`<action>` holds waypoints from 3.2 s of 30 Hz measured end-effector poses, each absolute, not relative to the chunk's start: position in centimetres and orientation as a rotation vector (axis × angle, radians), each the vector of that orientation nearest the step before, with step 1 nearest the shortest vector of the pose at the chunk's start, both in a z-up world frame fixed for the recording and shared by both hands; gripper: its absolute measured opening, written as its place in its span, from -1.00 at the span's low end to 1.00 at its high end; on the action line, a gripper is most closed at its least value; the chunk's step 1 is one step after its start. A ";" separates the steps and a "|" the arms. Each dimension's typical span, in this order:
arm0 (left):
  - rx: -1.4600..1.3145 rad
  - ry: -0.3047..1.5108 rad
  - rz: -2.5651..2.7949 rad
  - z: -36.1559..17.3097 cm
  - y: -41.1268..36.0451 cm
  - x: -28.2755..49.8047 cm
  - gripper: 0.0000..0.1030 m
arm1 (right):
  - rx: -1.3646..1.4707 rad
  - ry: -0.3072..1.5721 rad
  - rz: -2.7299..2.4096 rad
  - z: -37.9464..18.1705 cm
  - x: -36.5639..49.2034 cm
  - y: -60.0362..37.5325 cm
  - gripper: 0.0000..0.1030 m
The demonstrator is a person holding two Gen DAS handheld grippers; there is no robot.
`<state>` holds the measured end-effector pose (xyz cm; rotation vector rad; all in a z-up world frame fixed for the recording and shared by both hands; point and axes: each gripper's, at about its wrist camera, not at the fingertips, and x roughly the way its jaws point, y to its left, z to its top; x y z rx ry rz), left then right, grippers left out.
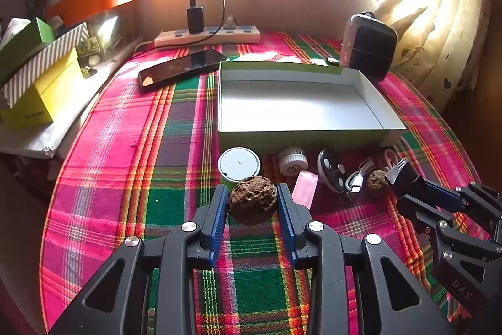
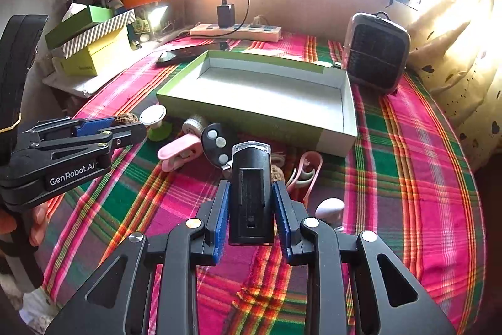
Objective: Organize objects
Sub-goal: 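Grasp the walnut with the left tool while the right tool grasps the black cylinder, then carry both into the tray and open both tools to release them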
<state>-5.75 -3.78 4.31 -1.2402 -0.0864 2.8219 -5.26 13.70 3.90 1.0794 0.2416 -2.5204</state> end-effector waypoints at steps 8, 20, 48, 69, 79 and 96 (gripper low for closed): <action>-1.175 -0.062 2.839 6.9 -3.6 -7.4 -0.43 | 1.035 0.186 -2.549 6.7 -7.7 14.2 -0.45; -1.192 -0.078 2.803 7.6 -3.2 -11.3 -0.43 | 1.048 0.166 -2.559 8.1 -12.5 14.3 -0.45; -1.405 -0.009 2.675 2.7 -1.2 -24.2 -0.42 | 1.332 0.086 -2.505 2.3 -24.5 14.1 -0.45; -1.442 -0.003 2.678 1.6 -1.3 -25.5 -0.41 | 1.371 0.113 -2.505 1.1 -25.5 13.5 -0.45; -1.436 -0.023 2.677 1.6 -1.5 -25.6 -0.31 | 1.365 0.107 -2.515 1.3 -25.4 13.4 -0.45; -1.338 -0.060 2.694 3.9 -2.3 -22.5 -0.17 | 1.283 0.117 -2.554 3.3 -23.0 13.9 -0.16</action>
